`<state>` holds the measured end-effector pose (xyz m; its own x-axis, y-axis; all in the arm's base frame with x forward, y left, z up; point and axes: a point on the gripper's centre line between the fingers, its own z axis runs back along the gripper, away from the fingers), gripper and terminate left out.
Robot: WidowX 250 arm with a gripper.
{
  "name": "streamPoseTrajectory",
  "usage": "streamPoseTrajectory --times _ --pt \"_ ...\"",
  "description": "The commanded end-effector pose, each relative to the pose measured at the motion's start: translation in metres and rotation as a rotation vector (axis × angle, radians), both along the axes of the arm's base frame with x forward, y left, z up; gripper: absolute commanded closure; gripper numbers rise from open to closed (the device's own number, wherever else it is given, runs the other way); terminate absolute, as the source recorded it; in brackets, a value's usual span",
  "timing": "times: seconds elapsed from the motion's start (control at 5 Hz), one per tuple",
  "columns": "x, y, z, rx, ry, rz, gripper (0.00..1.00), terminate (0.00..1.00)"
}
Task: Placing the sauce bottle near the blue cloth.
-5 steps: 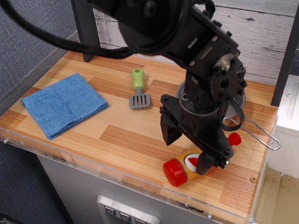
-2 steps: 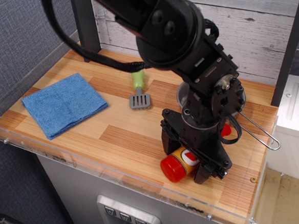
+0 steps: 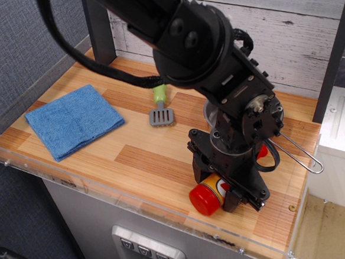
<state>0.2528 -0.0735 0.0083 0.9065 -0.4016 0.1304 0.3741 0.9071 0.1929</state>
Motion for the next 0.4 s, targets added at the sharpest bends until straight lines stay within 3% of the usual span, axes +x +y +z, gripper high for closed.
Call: streamPoseTrajectory --times 0.0,0.2 --pt "-0.005 -0.001 0.026 -0.020 -0.024 -0.021 1.00 0.00" --pt "-0.001 -0.010 0.074 -0.018 -0.119 -0.032 1.00 0.00"
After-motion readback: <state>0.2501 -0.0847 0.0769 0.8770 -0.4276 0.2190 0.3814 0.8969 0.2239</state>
